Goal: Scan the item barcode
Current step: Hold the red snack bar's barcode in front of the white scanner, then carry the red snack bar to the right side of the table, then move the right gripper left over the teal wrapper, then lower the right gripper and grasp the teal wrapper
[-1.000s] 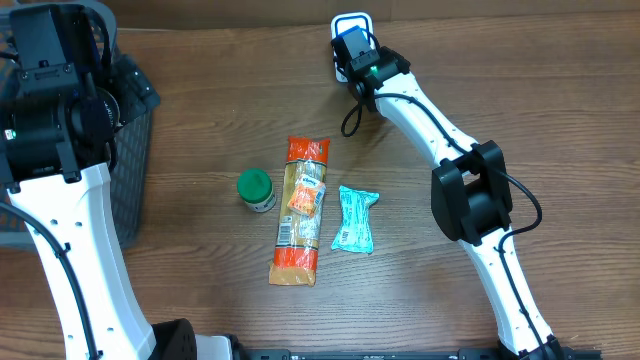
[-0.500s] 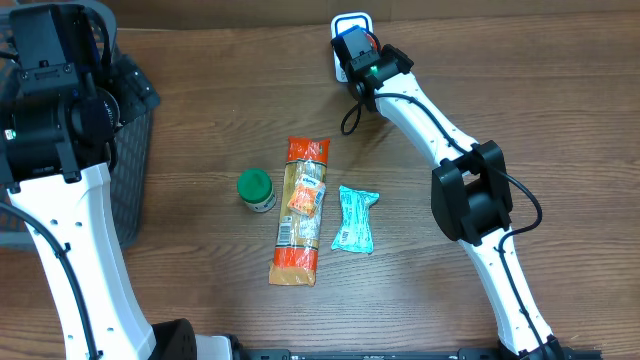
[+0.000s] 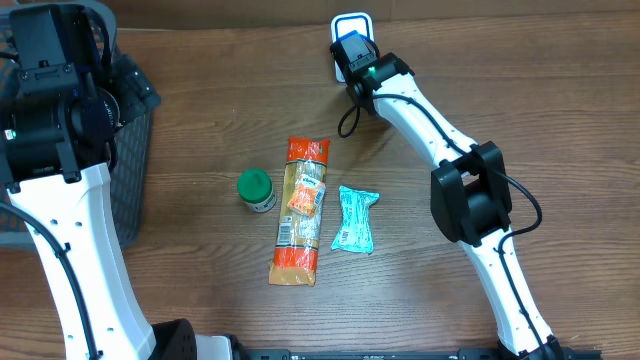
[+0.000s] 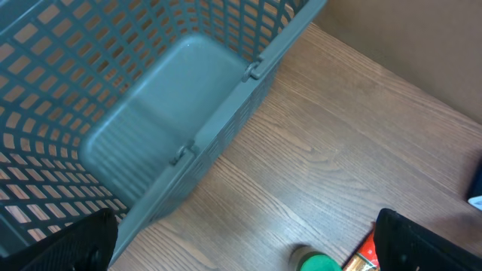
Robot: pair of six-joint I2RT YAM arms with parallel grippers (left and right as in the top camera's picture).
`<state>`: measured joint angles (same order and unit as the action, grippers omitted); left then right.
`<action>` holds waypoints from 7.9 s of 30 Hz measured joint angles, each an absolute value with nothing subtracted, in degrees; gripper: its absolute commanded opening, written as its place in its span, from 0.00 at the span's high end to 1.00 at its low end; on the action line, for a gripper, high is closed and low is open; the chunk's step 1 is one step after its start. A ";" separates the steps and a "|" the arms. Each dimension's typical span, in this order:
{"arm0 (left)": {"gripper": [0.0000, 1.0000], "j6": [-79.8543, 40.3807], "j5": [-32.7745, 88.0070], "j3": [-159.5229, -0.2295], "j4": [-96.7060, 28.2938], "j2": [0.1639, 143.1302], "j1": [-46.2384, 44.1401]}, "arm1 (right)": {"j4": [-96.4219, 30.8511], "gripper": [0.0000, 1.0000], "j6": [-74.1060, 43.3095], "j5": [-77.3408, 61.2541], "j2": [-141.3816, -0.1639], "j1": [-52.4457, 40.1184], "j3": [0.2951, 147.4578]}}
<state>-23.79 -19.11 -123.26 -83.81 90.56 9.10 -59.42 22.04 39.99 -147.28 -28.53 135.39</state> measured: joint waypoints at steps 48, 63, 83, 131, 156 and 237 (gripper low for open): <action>0.00 -23.79 -19.11 -123.26 -83.83 90.56 9.10 | -84.49 0.18 -9.91 16.75 -127.15 9.56 101.32; 0.00 -23.79 -19.11 -123.26 -83.83 90.56 9.10 | -92.62 0.05 -10.81 7.92 -122.48 -5.54 114.34; 0.01 -23.79 -19.11 -123.26 -83.81 90.56 9.10 | -79.96 0.00 -8.95 -11.81 -121.73 -18.06 96.53; 0.00 -23.79 -19.11 -123.26 -83.81 90.56 9.10 | -69.97 0.00 -8.99 -15.75 -121.73 -19.07 89.97; 0.00 -23.79 -19.11 -123.26 -83.83 90.56 9.10 | -67.46 0.00 -8.99 -16.32 -121.73 -19.07 89.93; 0.00 -23.79 -19.11 -123.26 -83.83 90.65 9.10 | -42.76 0.96 -30.37 -14.28 -109.54 -39.94 70.04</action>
<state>-23.79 -19.11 -123.26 -83.83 90.65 9.10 -42.76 -30.37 -14.28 -109.54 -39.94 70.04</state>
